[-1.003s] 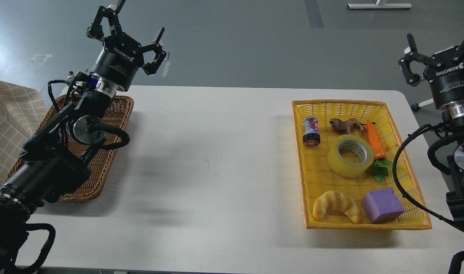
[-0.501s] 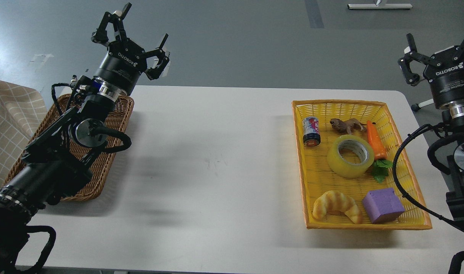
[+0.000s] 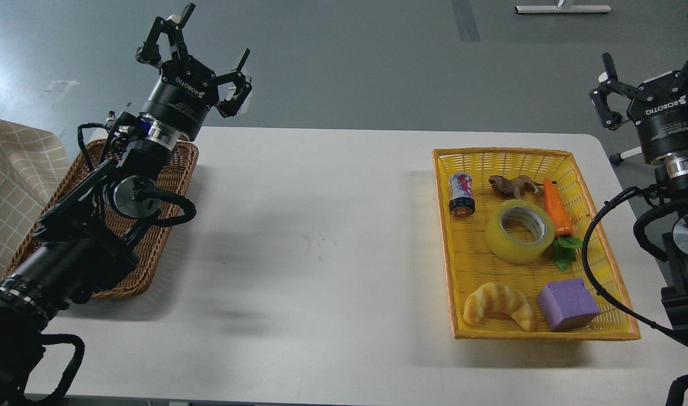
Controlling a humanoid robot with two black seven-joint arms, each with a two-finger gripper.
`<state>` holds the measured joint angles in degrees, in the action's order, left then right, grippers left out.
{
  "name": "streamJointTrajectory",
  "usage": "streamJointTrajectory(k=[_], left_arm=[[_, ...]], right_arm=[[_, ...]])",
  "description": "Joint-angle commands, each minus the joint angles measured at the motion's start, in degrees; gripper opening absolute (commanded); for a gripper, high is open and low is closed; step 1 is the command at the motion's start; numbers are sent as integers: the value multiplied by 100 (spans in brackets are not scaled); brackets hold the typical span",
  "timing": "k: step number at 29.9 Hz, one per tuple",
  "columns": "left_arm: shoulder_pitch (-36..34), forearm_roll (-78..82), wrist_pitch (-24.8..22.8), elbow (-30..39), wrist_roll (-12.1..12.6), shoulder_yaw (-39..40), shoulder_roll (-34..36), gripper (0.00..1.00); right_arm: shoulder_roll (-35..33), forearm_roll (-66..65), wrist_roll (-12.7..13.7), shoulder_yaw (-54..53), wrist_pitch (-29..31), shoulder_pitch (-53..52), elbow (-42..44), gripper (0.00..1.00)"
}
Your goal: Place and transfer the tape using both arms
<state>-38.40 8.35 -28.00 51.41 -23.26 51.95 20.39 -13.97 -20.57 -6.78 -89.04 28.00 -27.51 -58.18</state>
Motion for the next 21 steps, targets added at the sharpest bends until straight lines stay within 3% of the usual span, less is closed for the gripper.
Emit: streamJointTrajectory(k=[1, 21], left_arm=[[-18, 0, 0, 0, 50, 0, -9, 98], [-10, 9, 0, 35, -12, 8, -9, 98]], right_arm=[[0, 0, 1, 0, 0, 0, -9, 100], [0, 0, 1, -8, 0, 0, -9, 100]])
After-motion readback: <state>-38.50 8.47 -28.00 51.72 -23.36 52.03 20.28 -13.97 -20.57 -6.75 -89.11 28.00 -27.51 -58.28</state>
